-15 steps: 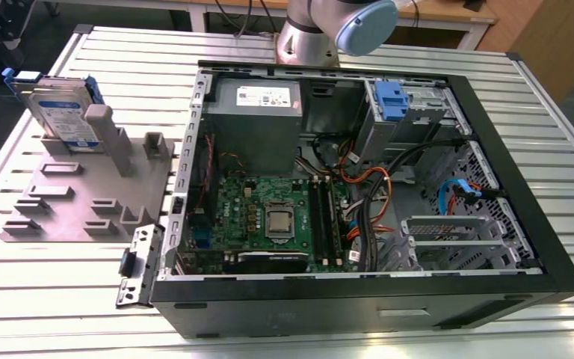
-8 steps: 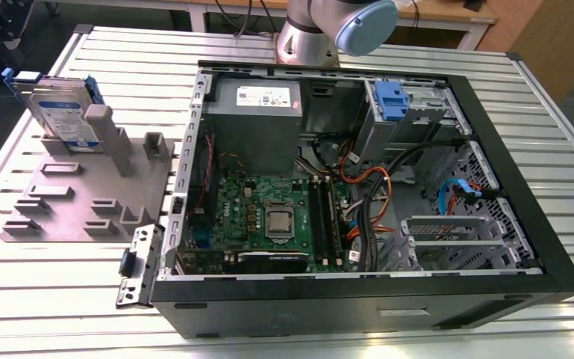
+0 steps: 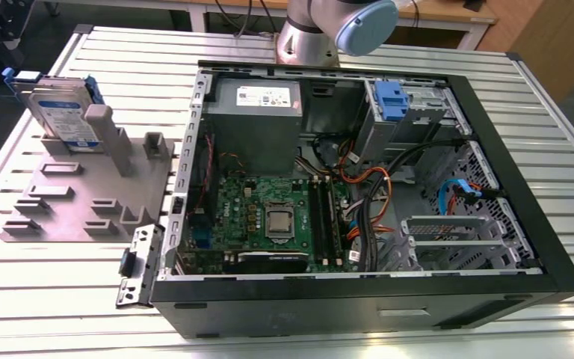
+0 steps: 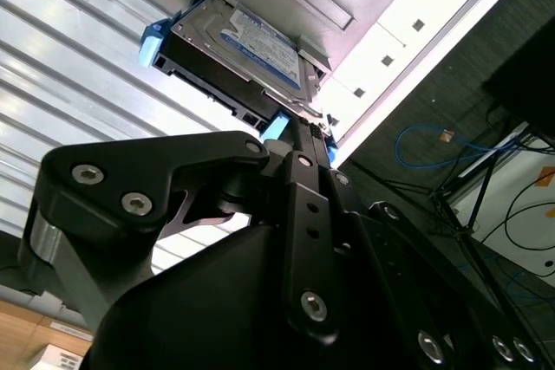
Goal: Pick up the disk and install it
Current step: 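Pick up the disk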
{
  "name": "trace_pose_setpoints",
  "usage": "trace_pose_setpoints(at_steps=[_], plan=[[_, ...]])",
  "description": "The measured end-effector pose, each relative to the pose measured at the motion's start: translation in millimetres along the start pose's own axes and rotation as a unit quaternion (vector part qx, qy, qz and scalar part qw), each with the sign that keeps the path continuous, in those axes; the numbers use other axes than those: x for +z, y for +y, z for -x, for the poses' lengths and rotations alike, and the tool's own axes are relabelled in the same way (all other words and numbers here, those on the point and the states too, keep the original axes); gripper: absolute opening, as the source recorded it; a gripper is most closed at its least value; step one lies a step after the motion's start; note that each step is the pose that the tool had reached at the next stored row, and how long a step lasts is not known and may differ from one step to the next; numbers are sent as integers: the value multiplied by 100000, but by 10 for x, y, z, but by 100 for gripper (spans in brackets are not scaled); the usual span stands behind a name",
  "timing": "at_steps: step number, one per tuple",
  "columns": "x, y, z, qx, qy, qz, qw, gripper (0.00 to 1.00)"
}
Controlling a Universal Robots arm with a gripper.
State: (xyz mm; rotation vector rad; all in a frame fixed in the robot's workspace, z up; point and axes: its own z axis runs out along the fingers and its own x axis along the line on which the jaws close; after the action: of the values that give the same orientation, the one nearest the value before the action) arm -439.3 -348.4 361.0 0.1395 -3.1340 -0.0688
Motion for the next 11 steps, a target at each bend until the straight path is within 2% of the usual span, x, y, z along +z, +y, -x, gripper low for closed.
trace_pose_setpoints(at_steps=[11], plan=[[0, 0, 0, -493, 23, -1, 99999, 11]])
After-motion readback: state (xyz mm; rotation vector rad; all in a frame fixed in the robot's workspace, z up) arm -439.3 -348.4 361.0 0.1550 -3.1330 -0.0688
